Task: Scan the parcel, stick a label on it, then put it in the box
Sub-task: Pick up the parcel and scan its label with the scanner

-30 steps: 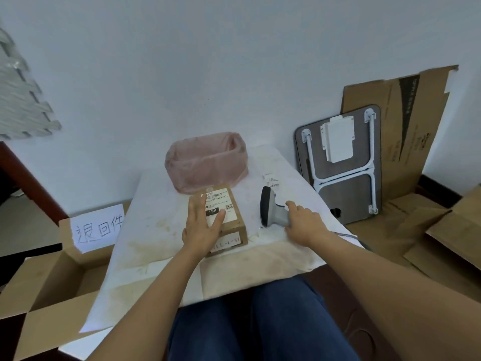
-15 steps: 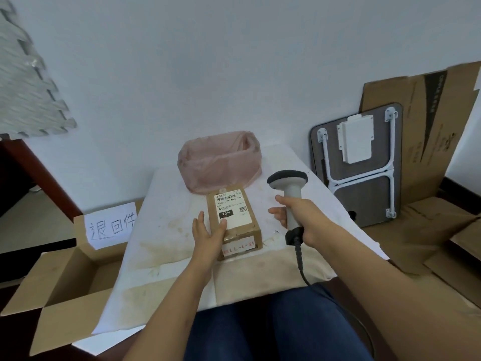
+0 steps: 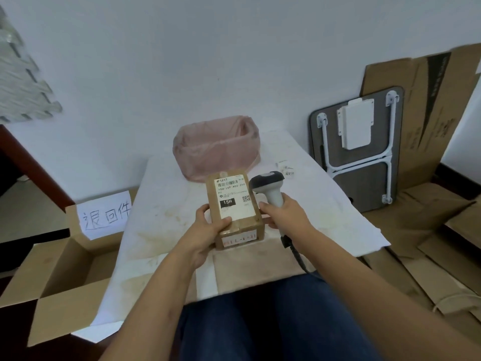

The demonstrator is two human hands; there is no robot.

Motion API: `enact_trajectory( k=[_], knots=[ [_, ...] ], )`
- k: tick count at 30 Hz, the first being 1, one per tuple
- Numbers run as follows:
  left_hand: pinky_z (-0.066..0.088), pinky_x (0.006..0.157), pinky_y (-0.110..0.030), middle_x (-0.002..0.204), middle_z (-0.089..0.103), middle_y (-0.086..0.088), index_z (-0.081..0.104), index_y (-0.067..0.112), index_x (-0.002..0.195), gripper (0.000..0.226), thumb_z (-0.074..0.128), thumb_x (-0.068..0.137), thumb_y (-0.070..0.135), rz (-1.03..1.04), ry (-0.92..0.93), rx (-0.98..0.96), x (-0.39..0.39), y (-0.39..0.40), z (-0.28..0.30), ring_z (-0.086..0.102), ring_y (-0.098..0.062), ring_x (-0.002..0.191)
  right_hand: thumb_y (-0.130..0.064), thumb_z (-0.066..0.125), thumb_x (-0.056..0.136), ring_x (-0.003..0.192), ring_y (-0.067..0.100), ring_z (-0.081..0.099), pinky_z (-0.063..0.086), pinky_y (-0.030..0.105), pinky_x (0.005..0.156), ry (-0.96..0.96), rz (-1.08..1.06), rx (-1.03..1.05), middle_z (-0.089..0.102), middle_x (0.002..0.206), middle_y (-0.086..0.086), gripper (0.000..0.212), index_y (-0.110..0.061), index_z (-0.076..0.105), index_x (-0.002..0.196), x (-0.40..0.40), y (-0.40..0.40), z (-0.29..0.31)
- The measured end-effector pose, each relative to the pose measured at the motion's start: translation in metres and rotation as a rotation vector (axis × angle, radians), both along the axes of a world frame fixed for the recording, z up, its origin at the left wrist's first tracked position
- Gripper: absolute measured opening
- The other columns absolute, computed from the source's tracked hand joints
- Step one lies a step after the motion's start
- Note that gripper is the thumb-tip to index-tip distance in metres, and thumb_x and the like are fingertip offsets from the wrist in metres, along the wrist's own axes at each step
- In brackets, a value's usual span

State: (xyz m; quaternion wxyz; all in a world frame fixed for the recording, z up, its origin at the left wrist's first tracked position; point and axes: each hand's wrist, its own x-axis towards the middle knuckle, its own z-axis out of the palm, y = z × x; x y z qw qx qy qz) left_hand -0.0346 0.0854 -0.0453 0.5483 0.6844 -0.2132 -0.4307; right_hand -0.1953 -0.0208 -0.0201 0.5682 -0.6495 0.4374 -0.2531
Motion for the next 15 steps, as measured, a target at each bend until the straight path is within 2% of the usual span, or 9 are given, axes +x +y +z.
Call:
enact_trajectory(
  k=[4,6,8,11,13,15],
  knots=[
    [0.057,0.087,-0.045,0.110,0.072,-0.012,0.034,0.038,0.131,0.071,0.076,0.082,0.008,-0.077,-0.002,0.016,0.008,0.006,0.011,0.070,-0.027,0.088,-0.031,0.061,0.087,0.084,0.018,0.072,0.058,0.036,0.081,-0.006,0.012,-0.002,0.072,0.099,0.002,0.025,-0.021,0.055,0.109,-0.004,-0.003,0.000],
    [0.054,0.092,-0.048,0.111,0.072,-0.014,0.038,0.038,0.132,0.076,0.078,0.078,0.003,-0.049,0.011,-0.037,0.011,0.007,0.011,0.071,-0.026,0.089,-0.029,0.061,0.088,0.081,0.017,0.073,0.058,0.033,0.079,-0.055,0.012,0.035,0.074,0.096,0.002,0.023,-0.019,0.056,0.108,-0.007,-0.005,0.003],
    [0.053,0.095,-0.047,0.118,0.067,-0.016,0.039,0.040,0.134,0.082,0.079,0.076,-0.002,-0.007,0.003,-0.122,0.013,0.006,0.007,0.069,-0.026,0.098,-0.028,0.062,0.088,0.075,0.017,0.073,0.057,0.034,0.079,-0.093,-0.042,0.023,0.075,0.092,0.003,0.025,-0.014,0.058,0.108,-0.011,-0.012,0.010],
    [0.057,0.087,-0.038,0.128,0.054,-0.012,0.036,0.043,0.136,0.090,0.078,0.074,-0.007,0.004,-0.038,-0.254,0.010,-0.004,-0.001,0.063,-0.026,0.113,-0.024,0.064,0.087,0.072,0.015,0.070,0.056,0.034,0.077,-0.179,-0.115,-0.008,0.074,0.096,0.007,0.029,-0.009,0.058,0.111,-0.016,-0.023,0.039],
    [0.056,0.077,-0.028,0.128,0.051,-0.005,0.031,0.047,0.140,0.096,0.077,0.075,-0.007,-0.009,-0.083,-0.301,0.007,-0.013,-0.002,0.061,-0.021,0.114,-0.016,0.065,0.087,0.069,0.014,0.067,0.054,0.030,0.071,-0.278,-0.091,0.012,0.070,0.099,0.008,0.022,-0.011,0.056,0.106,-0.021,-0.027,0.073],
    [0.054,0.077,-0.026,0.130,0.049,0.000,0.025,0.051,0.142,0.101,0.077,0.076,-0.005,-0.023,-0.126,-0.328,0.004,-0.020,-0.004,0.058,-0.017,0.117,-0.012,0.066,0.086,0.065,0.010,0.063,0.052,0.027,0.066,-0.343,-0.056,-0.022,0.066,0.089,0.000,0.020,-0.014,0.056,0.104,-0.028,-0.028,0.109]
  ],
)
